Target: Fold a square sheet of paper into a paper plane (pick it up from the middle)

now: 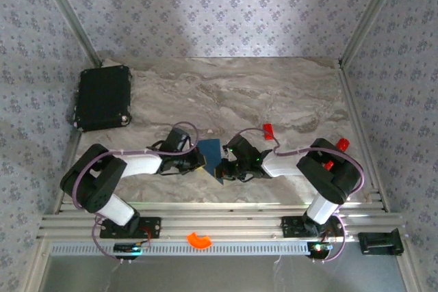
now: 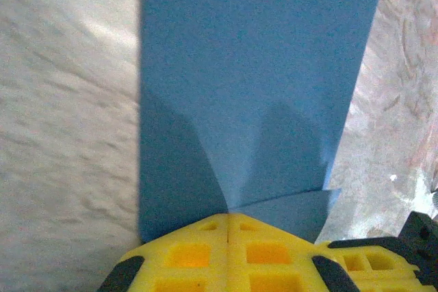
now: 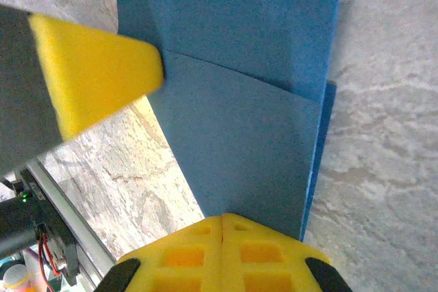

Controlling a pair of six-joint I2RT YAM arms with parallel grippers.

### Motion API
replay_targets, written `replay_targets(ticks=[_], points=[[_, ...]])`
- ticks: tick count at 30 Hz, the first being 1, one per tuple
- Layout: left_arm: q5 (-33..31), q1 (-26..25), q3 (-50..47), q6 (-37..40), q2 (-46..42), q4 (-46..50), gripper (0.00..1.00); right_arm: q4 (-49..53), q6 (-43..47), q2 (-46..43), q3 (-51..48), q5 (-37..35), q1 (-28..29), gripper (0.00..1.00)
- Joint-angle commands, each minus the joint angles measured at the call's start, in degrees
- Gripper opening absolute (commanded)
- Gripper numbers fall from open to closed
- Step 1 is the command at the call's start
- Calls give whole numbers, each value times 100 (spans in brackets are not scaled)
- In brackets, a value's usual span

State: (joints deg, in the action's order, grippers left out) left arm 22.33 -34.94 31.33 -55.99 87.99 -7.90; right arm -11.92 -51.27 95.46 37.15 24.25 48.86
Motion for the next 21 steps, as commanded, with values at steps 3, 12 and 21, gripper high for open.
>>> replay_targets(ticks=[3,12,21], points=[[-315,527,-121,409,-52,412,2,665,-10,63,-307,-245,-44,0],[-113,683,-77,352,-719,394,5,556,-16,55,-313,-175,-54,0],[-180,-196,88,163,-881,88,7,507,-45,51,-309,-171,-91,0]])
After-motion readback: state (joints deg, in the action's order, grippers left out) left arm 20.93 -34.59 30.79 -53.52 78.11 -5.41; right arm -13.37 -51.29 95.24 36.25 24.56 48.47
